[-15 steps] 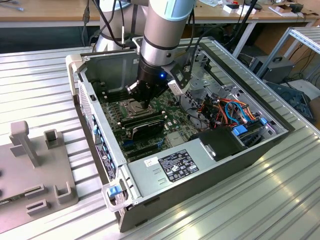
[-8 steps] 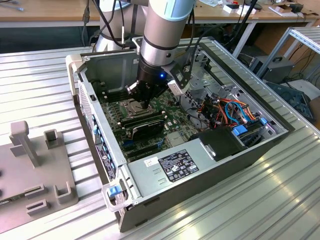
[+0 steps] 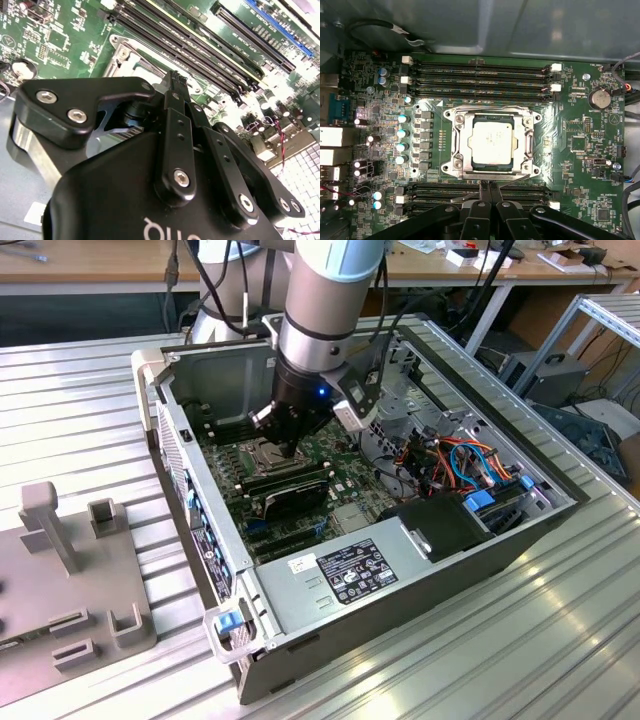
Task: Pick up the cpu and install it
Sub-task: 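Install the second cpu locking lever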
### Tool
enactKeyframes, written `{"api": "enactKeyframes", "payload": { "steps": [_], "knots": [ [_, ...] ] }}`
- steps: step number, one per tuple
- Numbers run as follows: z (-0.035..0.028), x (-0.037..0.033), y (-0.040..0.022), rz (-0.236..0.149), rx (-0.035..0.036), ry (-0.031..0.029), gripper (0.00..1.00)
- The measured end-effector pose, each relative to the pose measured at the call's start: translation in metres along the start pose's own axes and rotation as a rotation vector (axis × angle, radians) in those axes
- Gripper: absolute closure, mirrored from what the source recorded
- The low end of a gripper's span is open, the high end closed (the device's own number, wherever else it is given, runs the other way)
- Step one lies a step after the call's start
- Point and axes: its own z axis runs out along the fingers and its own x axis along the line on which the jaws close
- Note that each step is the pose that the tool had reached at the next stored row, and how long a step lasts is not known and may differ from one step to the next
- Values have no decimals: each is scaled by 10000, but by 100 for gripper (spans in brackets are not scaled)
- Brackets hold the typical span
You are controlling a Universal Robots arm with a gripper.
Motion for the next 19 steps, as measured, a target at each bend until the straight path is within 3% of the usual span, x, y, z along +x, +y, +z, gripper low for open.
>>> {"api": "enactKeyframes", "payload": {
  "steps": [2,7,13,19],
  "knots": [
    [3,55,2,0,0,-6,89],
    [4,62,2,0,0,-7,89],
    [11,164,5,-2,2,-22,89],
    [31,216,5,-2,2,-22,89]
  ]
}}
